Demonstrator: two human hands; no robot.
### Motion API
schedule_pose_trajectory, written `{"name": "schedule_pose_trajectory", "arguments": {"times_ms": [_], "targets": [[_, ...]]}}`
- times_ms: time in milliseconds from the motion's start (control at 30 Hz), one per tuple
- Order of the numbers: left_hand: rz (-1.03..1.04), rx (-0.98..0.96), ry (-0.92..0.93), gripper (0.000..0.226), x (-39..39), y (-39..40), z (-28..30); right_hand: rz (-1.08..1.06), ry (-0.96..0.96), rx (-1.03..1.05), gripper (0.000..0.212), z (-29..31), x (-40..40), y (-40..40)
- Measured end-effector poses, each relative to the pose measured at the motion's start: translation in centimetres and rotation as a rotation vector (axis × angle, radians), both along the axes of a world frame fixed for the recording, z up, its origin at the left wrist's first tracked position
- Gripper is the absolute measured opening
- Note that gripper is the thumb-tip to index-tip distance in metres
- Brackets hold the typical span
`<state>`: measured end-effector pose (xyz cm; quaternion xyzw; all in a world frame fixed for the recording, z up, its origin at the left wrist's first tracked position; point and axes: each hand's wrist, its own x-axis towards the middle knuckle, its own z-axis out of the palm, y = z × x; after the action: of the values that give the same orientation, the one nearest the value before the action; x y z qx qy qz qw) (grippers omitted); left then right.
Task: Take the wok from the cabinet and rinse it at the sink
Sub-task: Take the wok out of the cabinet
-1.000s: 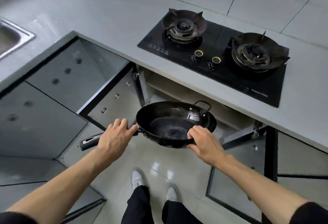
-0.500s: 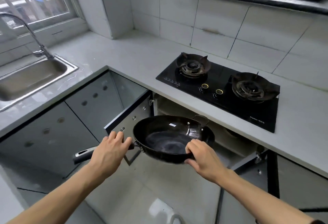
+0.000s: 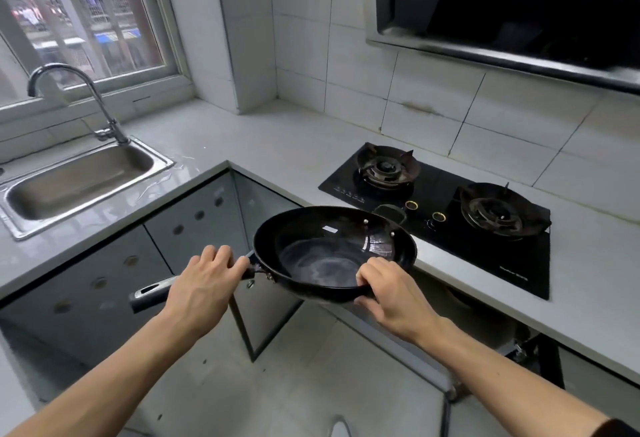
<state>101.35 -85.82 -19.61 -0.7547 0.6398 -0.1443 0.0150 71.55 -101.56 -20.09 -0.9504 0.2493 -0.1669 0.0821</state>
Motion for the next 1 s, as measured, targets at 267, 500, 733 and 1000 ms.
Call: {"name": "schedule_pose_trajectory", "arguments": {"times_ms": [267, 500, 733, 1000], "targets": [[0.100, -0.035, -0.047, 0.056, 2.5, -7.8, 2.6, 0.063, -0.100, -0.039, 0.039, 0.8, 4.2, -10.1], [0.166, -0.039, -0.064, 0.048, 4.4, -14.2, 4.4, 0.110, -0.146, -0.054, 0.038, 1.8, 7.4, -17.8], [0.153, -0.043, -0.038, 0.056, 8.1, -20.3, 3.8, 0.104, -0.137, -0.037, 0.037, 1.8, 11.1, -23.9], [0.145, -0.047, -0.014, 0.057, 17.1, -27.2, 1.0, 0.082, -0.065, -0.042, 0.037, 1.4, 19.6, -30.5]]}}
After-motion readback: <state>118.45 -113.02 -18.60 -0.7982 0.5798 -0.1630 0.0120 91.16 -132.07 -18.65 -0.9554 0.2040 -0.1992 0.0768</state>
